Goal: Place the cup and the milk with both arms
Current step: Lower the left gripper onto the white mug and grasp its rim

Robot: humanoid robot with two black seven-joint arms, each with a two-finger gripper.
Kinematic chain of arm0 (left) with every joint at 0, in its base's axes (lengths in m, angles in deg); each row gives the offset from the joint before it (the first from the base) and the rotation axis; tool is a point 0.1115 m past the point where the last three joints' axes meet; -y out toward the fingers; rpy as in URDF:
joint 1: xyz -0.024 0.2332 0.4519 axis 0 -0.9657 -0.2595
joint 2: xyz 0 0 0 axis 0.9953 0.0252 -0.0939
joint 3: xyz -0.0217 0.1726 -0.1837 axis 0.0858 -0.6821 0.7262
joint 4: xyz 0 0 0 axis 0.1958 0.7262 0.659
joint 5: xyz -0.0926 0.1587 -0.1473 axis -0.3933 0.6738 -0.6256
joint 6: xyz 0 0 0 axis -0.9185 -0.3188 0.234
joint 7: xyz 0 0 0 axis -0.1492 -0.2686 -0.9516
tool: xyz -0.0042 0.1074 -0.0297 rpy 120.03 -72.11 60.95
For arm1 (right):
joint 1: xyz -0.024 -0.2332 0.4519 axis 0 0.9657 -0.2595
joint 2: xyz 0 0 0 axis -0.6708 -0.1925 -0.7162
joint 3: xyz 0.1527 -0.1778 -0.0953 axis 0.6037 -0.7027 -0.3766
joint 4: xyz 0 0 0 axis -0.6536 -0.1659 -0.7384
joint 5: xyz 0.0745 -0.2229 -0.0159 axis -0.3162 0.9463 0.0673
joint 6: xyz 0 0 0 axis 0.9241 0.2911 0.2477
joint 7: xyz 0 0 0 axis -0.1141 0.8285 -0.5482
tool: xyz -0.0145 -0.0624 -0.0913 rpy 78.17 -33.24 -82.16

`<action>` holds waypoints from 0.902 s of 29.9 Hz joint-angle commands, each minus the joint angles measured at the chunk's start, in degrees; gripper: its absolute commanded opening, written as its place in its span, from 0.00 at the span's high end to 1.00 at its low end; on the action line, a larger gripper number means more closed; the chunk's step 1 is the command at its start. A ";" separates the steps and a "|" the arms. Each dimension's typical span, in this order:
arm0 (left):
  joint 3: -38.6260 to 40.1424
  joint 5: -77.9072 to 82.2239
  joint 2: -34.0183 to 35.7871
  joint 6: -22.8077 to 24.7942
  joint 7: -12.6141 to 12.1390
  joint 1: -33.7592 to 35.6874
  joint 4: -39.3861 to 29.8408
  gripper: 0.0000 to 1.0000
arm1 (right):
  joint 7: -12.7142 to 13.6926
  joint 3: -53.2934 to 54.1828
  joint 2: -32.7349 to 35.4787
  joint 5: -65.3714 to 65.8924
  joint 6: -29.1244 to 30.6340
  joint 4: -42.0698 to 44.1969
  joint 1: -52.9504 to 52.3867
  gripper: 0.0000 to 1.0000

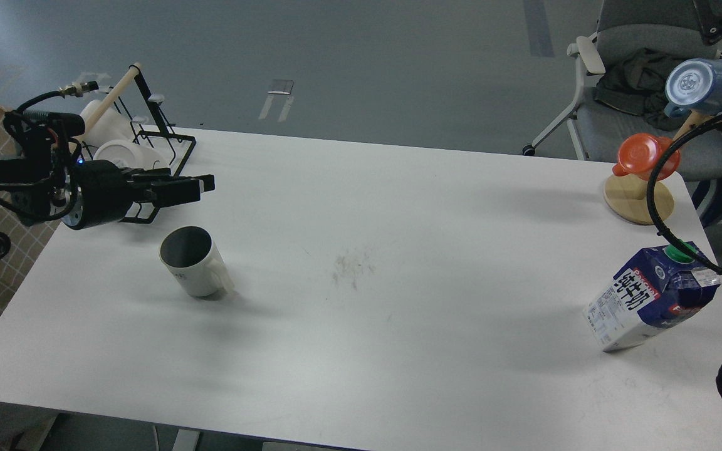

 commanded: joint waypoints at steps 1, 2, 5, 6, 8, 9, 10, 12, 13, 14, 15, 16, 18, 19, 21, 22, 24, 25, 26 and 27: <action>-0.15 0.23 0.53 0.01 0.04 -0.56 1.15 0.04 | 0.01 -0.02 -0.16 0.00 0.00 0.01 -0.01 0.00; -0.15 0.23 0.97 0.01 0.13 -0.74 1.59 0.04 | 0.01 -0.02 -0.33 0.00 0.00 0.01 -0.09 0.00; -0.68 0.14 3.16 0.01 0.74 -1.53 2.73 0.04 | 0.01 -0.02 -0.60 0.00 0.00 0.01 -0.18 0.00; -1.55 0.05 3.60 0.01 1.27 -1.79 3.08 0.04 | 0.01 -0.02 -0.68 0.00 0.00 0.01 -0.18 0.00; -2.87 0.05 3.61 0.01 1.62 -1.79 3.78 0.04 | 0.01 -0.02 -0.68 0.00 0.00 0.01 -0.27 0.00; -3.14 0.05 3.61 0.01 1.71 -1.79 3.96 0.04 | 0.01 -0.02 -0.68 0.00 0.00 0.01 -0.27 0.00; -3.23 0.05 3.61 0.01 1.71 -1.88 4.22 0.04 | 0.01 -0.02 -0.68 0.00 0.00 0.01 -0.27 0.00; -3.23 0.05 3.17 0.01 1.89 -1.88 4.84 0.06 | 0.01 -0.02 -0.60 0.00 0.00 0.01 -0.27 0.00; -3.32 0.05 2.99 0.01 1.89 -1.97 5.02 0.06 | 0.01 -0.02 -0.51 0.00 0.00 0.01 -0.27 0.00; -3.84 0.05 2.64 0.01 1.89 -1.97 5.19 0.07 | 0.01 -0.02 -0.42 0.00 0.00 0.01 -0.27 0.00; -4.19 0.05 2.47 0.01 1.80 -1.97 5.28 0.07 | 0.01 -0.02 -0.42 0.00 0.00 0.01 -0.27 0.00; -4.54 0.05 2.38 0.01 1.80 -1.97 5.46 0.07 | 0.01 -0.02 -0.42 0.00 0.00 0.01 -0.27 0.00; -5.51 0.05 2.29 0.01 1.80 -1.97 6.25 0.09 | 0.01 -0.02 -0.25 0.00 0.00 0.01 -0.18 0.00; -6.04 0.05 2.20 0.01 1.80 -1.97 7.29 0.10 | 0.01 0.07 -0.24 0.00 0.00 0.01 -0.18 0.00; -7.09 -0.21 2.03 0.01 1.89 -1.88 8.97 0.11 | 0.01 0.07 -0.16 0.00 0.00 -0.08 -0.09 0.00; -7.36 -0.47 1.76 0.01 1.98 -1.88 9.23 0.12 | 0.01 0.07 -0.16 0.00 0.00 -0.08 -0.09 0.00; -7.62 -0.56 1.06 0.01 2.24 -1.79 9.94 0.14 | 0.01 -0.02 -0.16 0.00 0.00 0.01 -0.01 0.00; -7.71 -0.56 0.97 0.01 2.41 -1.88 10.38 0.15 | 0.01 -0.02 -0.16 0.00 0.00 0.01 -0.01 0.00; -7.89 -0.56 0.97 0.01 2.68 -1.97 10.55 0.16 | 0.01 0.07 -0.16 0.00 0.00 0.01 -0.01 0.00; -8.15 -0.56 0.97 0.01 2.77 -1.97 10.64 0.17 | 0.01 -0.02 -0.16 0.00 0.00 0.01 -0.01 0.00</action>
